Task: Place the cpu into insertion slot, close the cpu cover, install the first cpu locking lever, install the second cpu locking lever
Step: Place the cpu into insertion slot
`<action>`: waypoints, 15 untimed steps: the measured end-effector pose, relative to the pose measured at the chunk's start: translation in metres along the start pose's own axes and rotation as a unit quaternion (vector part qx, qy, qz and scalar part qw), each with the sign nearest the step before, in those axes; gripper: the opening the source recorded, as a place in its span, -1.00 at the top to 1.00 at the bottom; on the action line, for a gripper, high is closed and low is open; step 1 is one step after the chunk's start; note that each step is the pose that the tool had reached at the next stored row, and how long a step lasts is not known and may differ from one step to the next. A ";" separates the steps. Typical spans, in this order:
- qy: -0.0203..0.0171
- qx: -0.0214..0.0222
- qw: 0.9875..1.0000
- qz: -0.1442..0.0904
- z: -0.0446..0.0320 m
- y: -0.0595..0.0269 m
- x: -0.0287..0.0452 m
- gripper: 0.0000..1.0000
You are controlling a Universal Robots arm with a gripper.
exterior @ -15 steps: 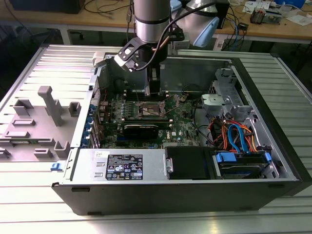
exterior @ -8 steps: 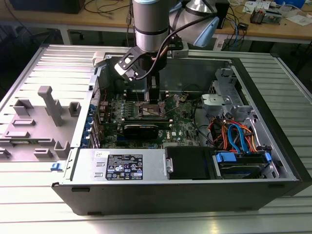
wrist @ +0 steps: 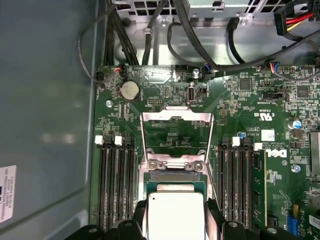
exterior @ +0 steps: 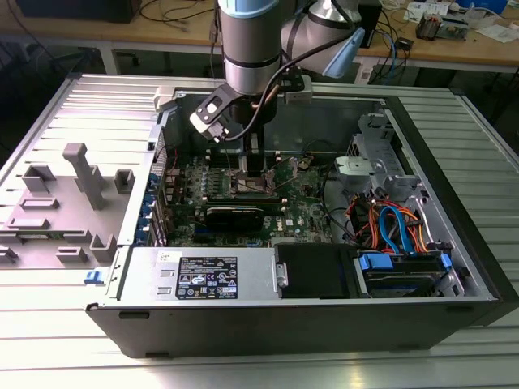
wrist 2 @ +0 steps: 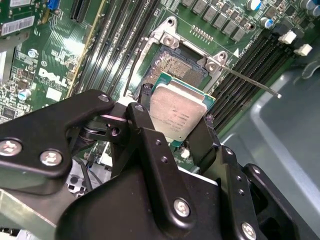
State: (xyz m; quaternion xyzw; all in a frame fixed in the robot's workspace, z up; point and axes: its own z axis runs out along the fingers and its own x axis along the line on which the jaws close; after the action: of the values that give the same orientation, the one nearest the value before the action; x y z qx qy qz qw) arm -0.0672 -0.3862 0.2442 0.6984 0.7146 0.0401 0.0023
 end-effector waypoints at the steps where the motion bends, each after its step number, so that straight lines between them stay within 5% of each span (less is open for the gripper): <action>1: 0.000 0.000 1.000 0.000 0.0015 -0.0001 0.0000 -0.09; 15: 0.000 0.001 1.000 0.002 0.0039 -0.0003 -0.0002 -0.09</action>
State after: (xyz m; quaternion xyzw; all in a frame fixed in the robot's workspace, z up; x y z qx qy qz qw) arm -0.0672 -0.3861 0.2403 0.6998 0.7133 0.0393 0.0017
